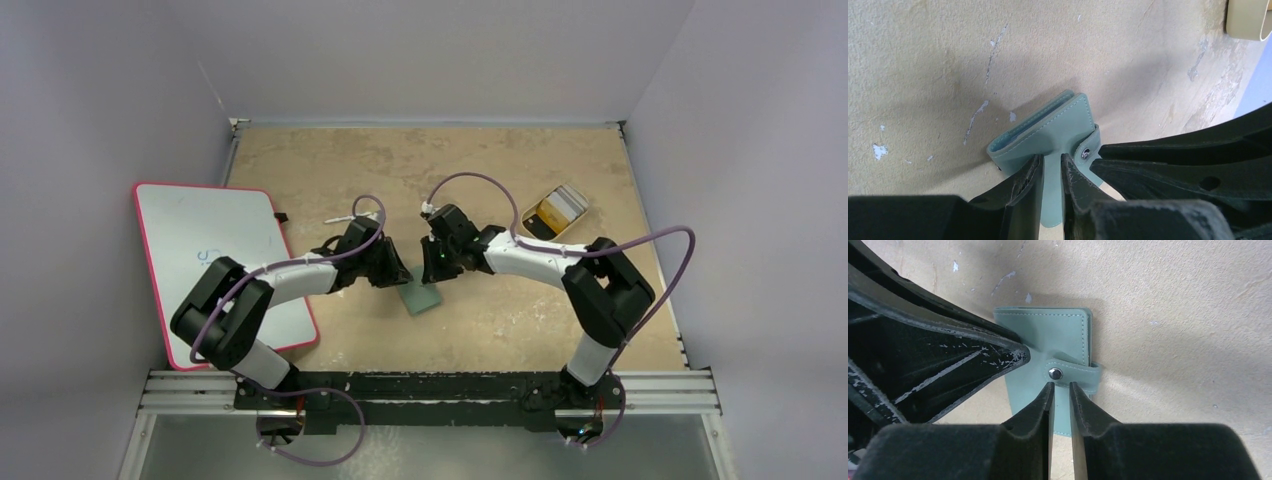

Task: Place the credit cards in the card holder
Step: Close the card holder at the center of the board.

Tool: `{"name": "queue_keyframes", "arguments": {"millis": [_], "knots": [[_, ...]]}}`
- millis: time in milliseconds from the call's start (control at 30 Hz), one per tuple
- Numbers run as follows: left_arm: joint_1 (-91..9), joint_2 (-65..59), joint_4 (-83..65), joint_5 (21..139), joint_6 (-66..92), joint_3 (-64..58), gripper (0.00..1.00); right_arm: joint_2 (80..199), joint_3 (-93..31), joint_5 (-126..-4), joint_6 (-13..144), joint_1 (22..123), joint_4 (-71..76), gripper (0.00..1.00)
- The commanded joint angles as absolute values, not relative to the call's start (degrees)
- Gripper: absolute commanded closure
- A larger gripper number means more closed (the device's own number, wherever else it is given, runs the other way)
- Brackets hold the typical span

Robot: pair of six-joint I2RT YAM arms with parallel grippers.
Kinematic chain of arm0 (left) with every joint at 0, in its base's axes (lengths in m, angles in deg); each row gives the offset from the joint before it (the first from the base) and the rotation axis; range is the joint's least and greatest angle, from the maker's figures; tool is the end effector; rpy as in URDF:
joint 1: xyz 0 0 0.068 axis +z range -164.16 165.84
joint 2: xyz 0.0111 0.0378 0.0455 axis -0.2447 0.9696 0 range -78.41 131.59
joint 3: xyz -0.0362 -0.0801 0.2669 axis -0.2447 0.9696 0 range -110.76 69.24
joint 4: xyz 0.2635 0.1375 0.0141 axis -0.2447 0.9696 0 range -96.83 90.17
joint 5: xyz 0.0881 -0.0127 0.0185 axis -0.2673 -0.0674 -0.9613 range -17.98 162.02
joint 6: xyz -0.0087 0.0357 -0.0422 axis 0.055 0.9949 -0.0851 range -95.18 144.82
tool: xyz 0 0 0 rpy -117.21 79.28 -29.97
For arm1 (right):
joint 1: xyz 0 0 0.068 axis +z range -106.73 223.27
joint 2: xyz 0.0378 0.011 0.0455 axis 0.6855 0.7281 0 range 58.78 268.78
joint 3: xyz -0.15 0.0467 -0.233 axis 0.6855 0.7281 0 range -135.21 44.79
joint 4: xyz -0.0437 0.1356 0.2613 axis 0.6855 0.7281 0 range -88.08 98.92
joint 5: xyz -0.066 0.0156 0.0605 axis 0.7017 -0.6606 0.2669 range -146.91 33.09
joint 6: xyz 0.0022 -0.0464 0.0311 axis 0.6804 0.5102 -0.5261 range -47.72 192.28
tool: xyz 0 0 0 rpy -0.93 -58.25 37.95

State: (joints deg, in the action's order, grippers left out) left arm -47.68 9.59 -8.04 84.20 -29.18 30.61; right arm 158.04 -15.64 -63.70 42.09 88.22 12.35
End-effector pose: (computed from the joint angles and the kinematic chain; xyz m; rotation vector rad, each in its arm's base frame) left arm 0.2582 -0.1807 0.1266 -0.3596 2.5907 -0.8923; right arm 0.2766 0.2825 0.1664 -0.3845 2.5309 0.6996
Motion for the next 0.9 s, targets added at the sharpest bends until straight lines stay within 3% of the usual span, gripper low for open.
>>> {"name": "queue_keyframes", "arguments": {"millis": [0,567,867], "knots": [[-47.8,8.2,-6.9,82.2,-28.8,28.5,0.82,155.3,-17.8,-60.8,40.9,88.3,13.2,0.80],[-47.8,9.4,-9.1,82.8,-29.9,29.6,0.83,160.8,-20.0,-61.4,41.6,88.2,13.7,0.76],[-47.8,9.8,-9.2,82.8,-30.0,29.8,0.83,161.5,-19.7,-62.6,43.4,88.4,13.1,0.82]]}}
